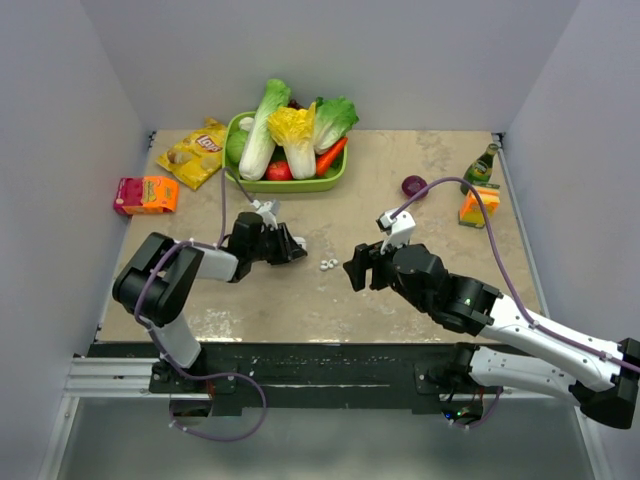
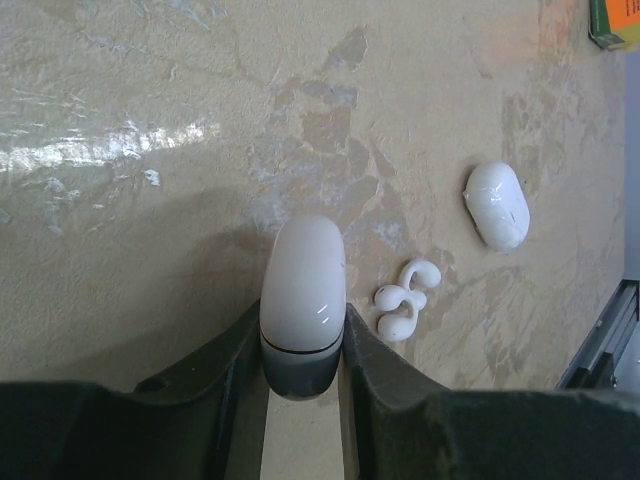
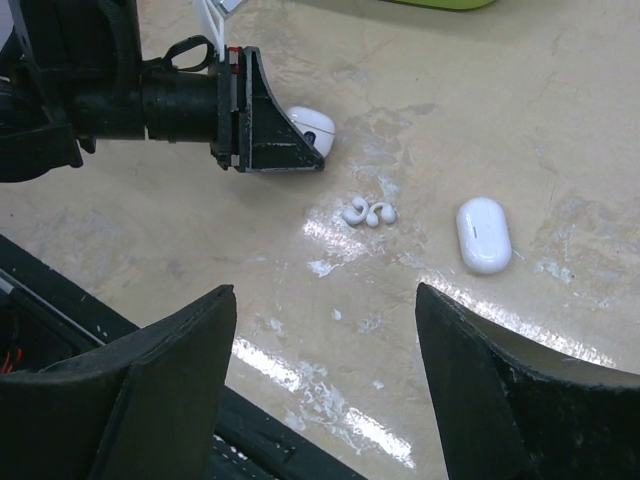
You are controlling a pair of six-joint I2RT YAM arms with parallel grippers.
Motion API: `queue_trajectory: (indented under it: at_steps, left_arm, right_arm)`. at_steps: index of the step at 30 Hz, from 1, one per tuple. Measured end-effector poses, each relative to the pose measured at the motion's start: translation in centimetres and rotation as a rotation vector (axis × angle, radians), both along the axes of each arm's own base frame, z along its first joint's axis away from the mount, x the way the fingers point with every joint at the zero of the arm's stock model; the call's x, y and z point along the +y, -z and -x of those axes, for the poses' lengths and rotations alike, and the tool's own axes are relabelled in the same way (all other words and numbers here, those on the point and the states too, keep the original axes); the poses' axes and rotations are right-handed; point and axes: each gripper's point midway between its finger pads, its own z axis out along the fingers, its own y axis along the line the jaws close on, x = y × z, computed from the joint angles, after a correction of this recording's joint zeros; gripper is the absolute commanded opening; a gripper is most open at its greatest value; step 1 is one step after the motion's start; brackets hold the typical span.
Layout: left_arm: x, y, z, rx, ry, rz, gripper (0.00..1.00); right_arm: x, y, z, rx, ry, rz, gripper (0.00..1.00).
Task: Insert the wireless bluetooth earbuds into the charging case
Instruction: Place the charging case at the center of the board, then adjust the charging case at the center of the board.
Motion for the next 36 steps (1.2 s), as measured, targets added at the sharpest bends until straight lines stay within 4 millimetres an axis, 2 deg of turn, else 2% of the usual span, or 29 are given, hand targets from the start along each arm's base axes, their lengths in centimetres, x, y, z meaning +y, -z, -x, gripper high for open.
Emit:
queue_trajectory:
  at_steps: [3,10,18,21,24,25,27,28,29,31,34,36]
  left_arm:
    - [0.0,0.0,0.1,0.016,-0.001,0.019,0.43]
    - [0.5,-0.4,0.1,0.035,-0.007,0.019,0.51]
    - [3.6,-0.6,0.6,0.078,-0.082,-0.065,0.53]
    - [5.5,-2.0,1.3,0.054,-0.137,-0.127,0.55]
    - [7.3,-5.8,1.7,-0.059,-0.226,-0.132,0.82]
    - [7.8,-6.9,1.8,-0.097,-0.259,-0.118,1.00]
    - [9.1,-9.0,2.6,-0.178,-0.353,-0.053,1.00]
    - [9.7,-9.3,3.2,-0.193,-0.396,-0.017,1.00]
    - [10.2,-9.4,3.8,-0.207,-0.432,0.020,1.00]
    - [10.5,-8.8,4.9,-0.217,-0.459,0.080,1.00]
    - [10.4,-7.2,6.3,-0.187,-0.452,0.117,1.00]
    - [10.3,-7.1,6.5,-0.175,-0.456,0.134,1.00]
  right_arm:
    - [0.0,-0.1,0.0,-0.002,0.000,-0.002,0.76]
    - [0.0,0.0,0.0,-0.003,-0.001,0.001,0.77]
    - [0.0,0.0,0.0,-0.004,-0.001,0.001,0.77]
    - [-0.1,0.4,-0.1,-0.005,0.004,0.008,0.78]
    - [-0.1,1.5,-0.4,-0.004,0.021,0.026,0.78]
    - [-0.1,1.8,-0.6,-0.003,0.027,0.031,0.78]
    - [0.0,2.8,-1.0,-0.002,0.045,0.044,0.81]
    - [0.0,3.3,-1.1,0.000,0.050,0.048,0.94]
    - [-0.1,3.8,-1.1,0.001,0.054,0.051,0.98]
    - [-0.2,4.5,-1.1,0.009,0.063,0.049,0.98]
    - [-0.2,4.5,-1.4,0.007,0.084,0.035,0.98]
    - [-0.3,4.5,-1.6,0.005,0.099,0.029,0.98]
